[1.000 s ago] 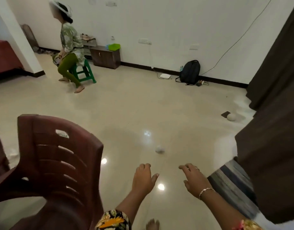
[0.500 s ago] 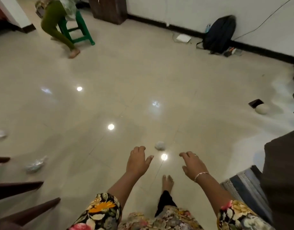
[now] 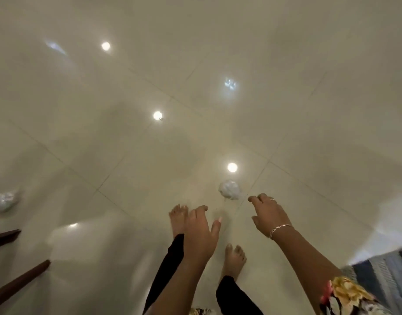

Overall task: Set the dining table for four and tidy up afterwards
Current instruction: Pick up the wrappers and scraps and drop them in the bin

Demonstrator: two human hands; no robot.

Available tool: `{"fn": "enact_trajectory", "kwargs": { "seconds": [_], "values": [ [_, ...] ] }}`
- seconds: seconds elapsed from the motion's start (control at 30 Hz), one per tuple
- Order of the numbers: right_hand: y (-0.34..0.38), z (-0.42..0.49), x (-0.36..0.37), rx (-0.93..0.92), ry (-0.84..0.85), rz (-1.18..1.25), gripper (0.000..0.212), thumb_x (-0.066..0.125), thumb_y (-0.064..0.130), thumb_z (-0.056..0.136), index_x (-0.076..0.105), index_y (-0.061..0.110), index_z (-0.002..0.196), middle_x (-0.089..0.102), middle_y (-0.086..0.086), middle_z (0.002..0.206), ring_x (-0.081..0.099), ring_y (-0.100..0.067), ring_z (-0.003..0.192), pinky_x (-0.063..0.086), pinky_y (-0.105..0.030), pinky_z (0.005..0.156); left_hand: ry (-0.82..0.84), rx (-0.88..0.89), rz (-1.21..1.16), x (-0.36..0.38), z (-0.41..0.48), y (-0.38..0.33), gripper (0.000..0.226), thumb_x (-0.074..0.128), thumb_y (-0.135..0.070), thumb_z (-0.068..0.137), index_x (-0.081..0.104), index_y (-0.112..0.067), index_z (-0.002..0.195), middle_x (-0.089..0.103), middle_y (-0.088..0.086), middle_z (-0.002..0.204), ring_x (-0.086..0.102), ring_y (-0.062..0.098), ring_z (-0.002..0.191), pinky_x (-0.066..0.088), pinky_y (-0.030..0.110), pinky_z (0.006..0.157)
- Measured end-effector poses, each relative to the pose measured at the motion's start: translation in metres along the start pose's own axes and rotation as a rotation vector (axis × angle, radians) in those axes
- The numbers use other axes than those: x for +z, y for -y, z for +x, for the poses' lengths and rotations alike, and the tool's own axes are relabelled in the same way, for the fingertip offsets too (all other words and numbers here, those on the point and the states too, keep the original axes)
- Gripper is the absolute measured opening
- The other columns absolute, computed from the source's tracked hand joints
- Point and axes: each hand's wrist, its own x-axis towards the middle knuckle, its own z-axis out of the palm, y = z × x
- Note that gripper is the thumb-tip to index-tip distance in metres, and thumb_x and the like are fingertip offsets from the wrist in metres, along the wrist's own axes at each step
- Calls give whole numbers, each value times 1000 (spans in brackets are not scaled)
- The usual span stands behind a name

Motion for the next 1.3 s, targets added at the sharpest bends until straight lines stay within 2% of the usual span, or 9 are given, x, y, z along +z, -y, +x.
{"fn": "enact_trajectory", "kwargs": {
  "seconds": [0.17,0.37,0.5,0.6,0.8,0.97,1.03,1.13,1.3],
  "values": [
    [-3,129,66,26,78,-13,51,52,18,88,33,19,135,42,-8,130,44,-26,116,42,-33,89,-102,-21,-20,55,75,48,49,51,-39,87,58,0,116,57,17,119,36,15,117,-4,-10,89],
    [5,216,135,48,175,-52,71,63,28,83,21,24,141,28,-11,137,42,-31,118,45,-37,83,-54,-54,-80,85,127,51,44,41,-45,95,41,-25,134,45,-11,131,37,5,125,-2,-13,75],
    [6,237,157,72,150,-9,65,55,5,85,26,24,139,31,-14,134,42,-35,115,48,-37,80,-4,-81,-124,97,141,50,43,49,-39,94,42,-21,132,44,-7,131,40,4,122,26,4,82],
    [6,233,146,50,76,-14,49,43,-2,86,38,18,130,51,-13,114,53,-32,102,46,-35,76,-17,-182,-258,91,144,52,41,50,-37,93,44,-20,130,45,-7,129,41,4,117,29,9,83],
    [16,178,86,47,37,122,55,38,-13,78,50,21,120,63,-6,105,58,-25,93,41,-26,71,-35,-279,-400,73,110,74,42,57,-31,91,47,-15,129,47,-3,128,45,11,120,30,13,85],
    [77,114,18,-105,-65,501,45,43,-13,78,61,18,104,65,1,83,64,-20,75,54,-33,71,-65,-397,-836,24,88,72,81,66,-50,75,30,-25,144,31,-11,147,30,7,135,31,32,110],
    [112,89,-7,-188,-93,628,42,48,-11,79,61,25,97,63,9,77,63,-9,70,56,-31,68,-54,-516,-1055,-6,84,72,97,64,-69,57,29,-33,141,34,-6,147,42,16,130,47,46,98],
    [170,60,-41,-305,-202,665,35,55,2,83,60,35,95,62,16,79,60,-6,71,48,-20,65,-31,-661,-1421,-52,72,79,114,68,-84,36,35,-38,135,44,-1,139,55,25,116,58,44,66],
    [270,38,-75,-501,-233,629,33,44,35,75,67,28,98,62,13,78,54,-5,77,39,-19,68,-162,-734,-1833,-126,52,101,87,77,-65,53,55,-21,126,65,6,119,68,24,99,56,37,62]
  ]
}}
